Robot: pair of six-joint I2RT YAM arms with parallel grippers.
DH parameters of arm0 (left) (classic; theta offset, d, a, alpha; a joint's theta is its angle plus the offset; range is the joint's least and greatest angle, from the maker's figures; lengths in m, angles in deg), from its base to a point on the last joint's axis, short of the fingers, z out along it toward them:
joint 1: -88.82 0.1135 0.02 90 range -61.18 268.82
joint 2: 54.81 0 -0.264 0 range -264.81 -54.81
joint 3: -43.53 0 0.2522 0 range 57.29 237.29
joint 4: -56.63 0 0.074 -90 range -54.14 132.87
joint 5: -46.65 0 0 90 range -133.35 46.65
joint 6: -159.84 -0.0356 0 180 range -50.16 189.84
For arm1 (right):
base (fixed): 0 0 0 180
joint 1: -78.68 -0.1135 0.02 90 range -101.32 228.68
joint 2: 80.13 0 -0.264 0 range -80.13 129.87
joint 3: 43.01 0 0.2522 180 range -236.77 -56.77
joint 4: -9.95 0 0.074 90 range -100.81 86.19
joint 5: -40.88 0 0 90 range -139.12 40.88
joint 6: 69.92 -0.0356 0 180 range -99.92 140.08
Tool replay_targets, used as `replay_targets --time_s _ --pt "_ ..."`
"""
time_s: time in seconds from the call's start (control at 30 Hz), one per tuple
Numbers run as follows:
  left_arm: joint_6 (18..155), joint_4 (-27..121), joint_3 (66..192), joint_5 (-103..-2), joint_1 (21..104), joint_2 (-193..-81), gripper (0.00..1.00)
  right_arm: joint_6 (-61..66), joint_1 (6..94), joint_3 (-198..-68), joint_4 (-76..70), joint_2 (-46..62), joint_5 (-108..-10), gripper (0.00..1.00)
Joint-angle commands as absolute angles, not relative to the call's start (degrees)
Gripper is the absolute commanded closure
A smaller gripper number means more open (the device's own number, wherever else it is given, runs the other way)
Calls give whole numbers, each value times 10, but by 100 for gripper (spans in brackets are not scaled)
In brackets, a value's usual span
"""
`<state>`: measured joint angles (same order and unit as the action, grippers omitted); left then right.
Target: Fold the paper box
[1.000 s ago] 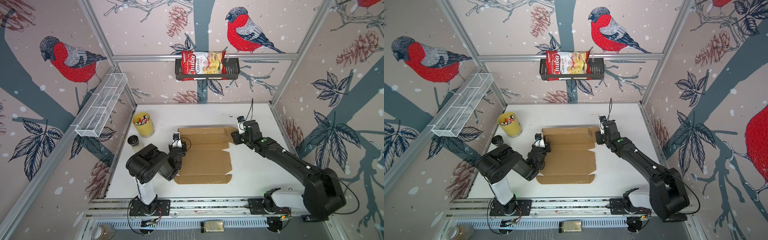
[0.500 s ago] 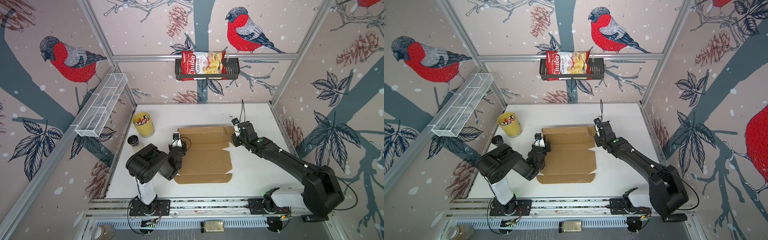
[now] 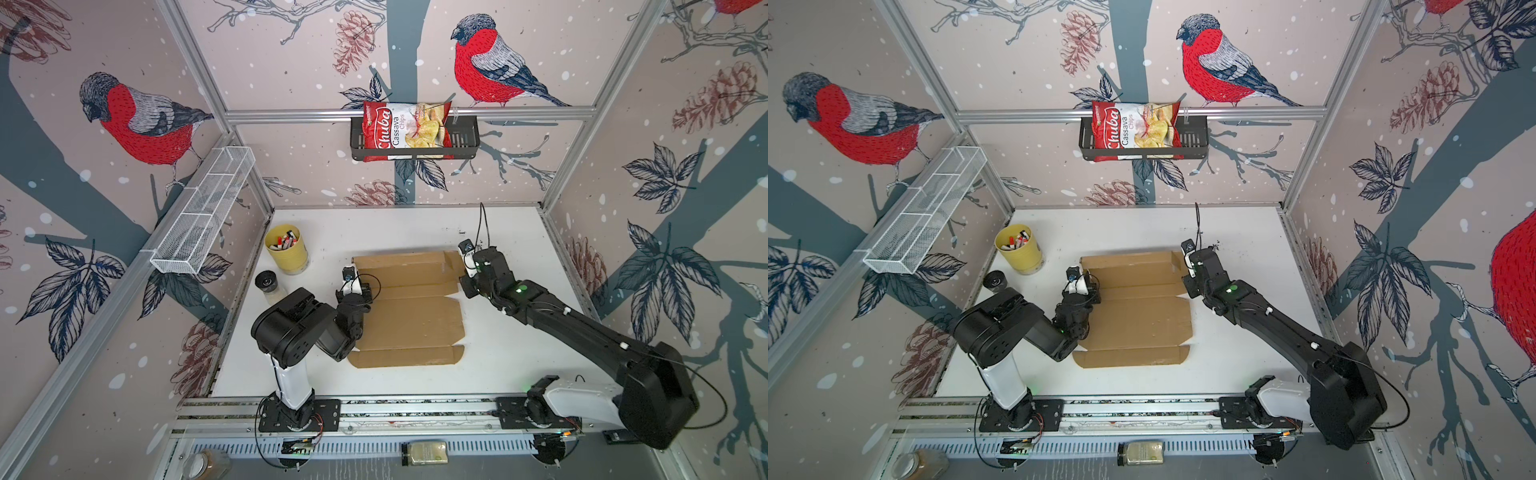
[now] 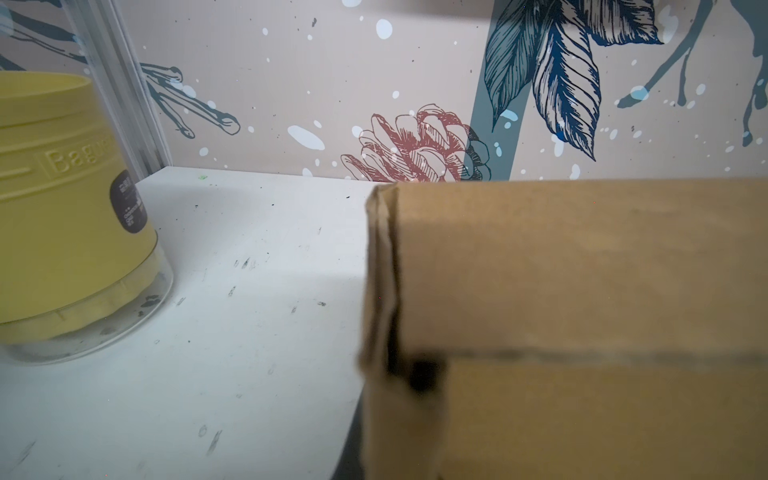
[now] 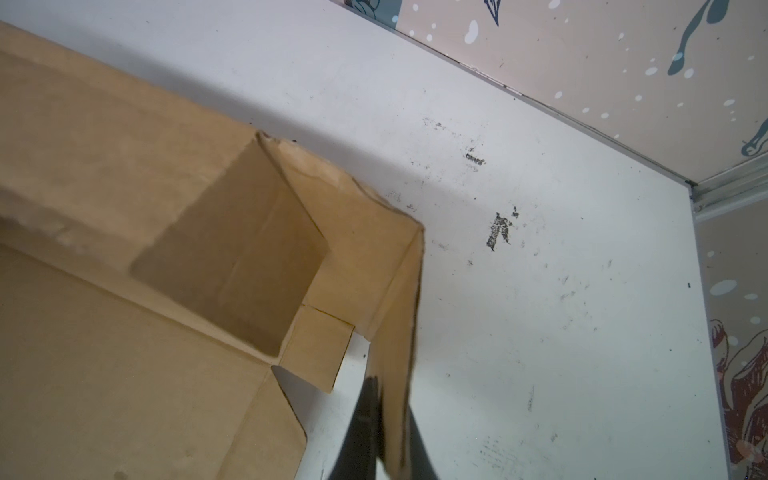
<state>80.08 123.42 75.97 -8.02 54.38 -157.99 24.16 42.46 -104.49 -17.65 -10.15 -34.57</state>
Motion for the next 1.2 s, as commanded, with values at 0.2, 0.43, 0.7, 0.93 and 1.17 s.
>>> replay_targets --time_s 0.2,0.43,0.7,0.93,1.17 --pt "795 1204 775 -19 523 -1587 100 205 399 -1038 -202 -125 -414 95" --pt "787 1211 772 -10 521 -1585 100 211 387 -1046 -248 -135 -433 96" --pt "799 1199 787 -21 517 -1586 100 178 381 -1028 -188 -140 -470 95" --pt "805 1197 787 -45 512 -1585 100 116 364 -992 -121 -115 -454 90" --pt "763 1201 789 -64 508 -1586 100 124 384 -974 -53 -113 -495 82"
